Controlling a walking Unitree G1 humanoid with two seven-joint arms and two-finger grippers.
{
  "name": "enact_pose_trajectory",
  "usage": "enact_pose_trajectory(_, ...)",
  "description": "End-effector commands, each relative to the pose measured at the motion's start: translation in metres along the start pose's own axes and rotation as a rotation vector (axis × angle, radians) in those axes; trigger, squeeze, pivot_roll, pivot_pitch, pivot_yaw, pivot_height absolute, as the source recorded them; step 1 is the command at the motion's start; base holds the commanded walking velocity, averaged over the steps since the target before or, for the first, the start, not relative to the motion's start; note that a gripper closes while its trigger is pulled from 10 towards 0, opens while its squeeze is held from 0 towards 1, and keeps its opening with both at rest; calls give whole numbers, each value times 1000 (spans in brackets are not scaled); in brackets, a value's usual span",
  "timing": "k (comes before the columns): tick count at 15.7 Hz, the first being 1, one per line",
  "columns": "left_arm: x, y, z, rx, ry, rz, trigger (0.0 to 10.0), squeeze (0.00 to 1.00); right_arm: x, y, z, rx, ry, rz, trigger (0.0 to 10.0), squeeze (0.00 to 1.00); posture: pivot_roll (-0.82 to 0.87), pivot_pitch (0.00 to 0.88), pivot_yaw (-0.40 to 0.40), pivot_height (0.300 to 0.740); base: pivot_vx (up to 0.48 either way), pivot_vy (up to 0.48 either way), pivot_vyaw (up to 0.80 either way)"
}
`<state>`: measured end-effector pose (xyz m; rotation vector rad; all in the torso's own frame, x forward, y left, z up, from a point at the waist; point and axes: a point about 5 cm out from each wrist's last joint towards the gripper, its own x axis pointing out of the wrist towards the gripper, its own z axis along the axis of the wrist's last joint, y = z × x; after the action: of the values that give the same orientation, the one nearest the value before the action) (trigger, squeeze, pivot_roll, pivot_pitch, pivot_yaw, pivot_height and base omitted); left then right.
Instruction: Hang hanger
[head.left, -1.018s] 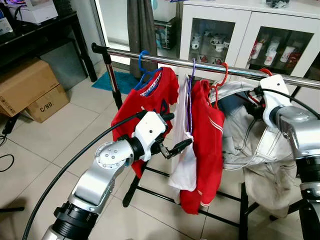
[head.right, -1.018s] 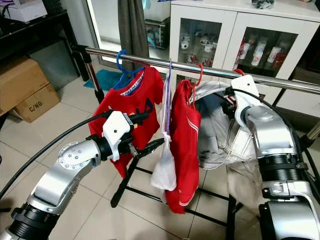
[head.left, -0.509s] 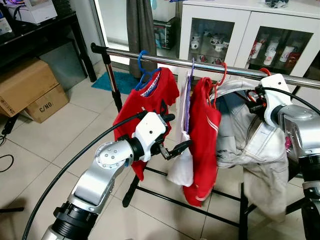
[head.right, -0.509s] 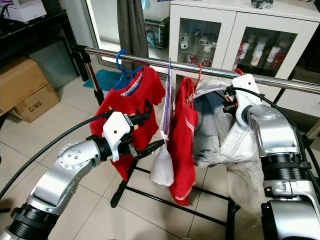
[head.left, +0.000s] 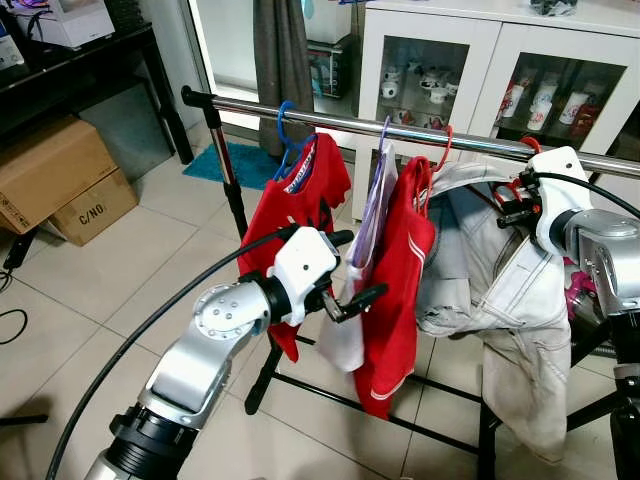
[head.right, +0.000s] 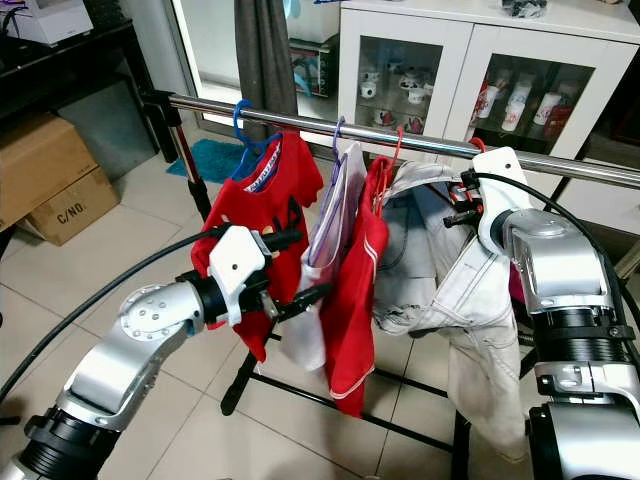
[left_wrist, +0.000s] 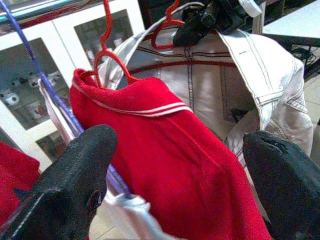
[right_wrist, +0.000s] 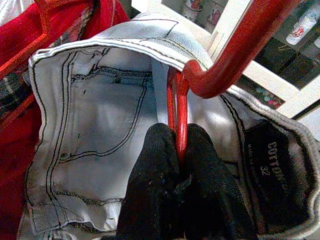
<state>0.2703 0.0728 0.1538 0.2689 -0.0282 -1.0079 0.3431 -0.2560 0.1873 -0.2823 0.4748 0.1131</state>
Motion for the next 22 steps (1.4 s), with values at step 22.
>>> enact_pose_trajectory(22,-8,10,-18,-64,42,287,10000,0,-71,38,-65,143,-34,-136,0,0,-124,0,67,740,-81,0,0)
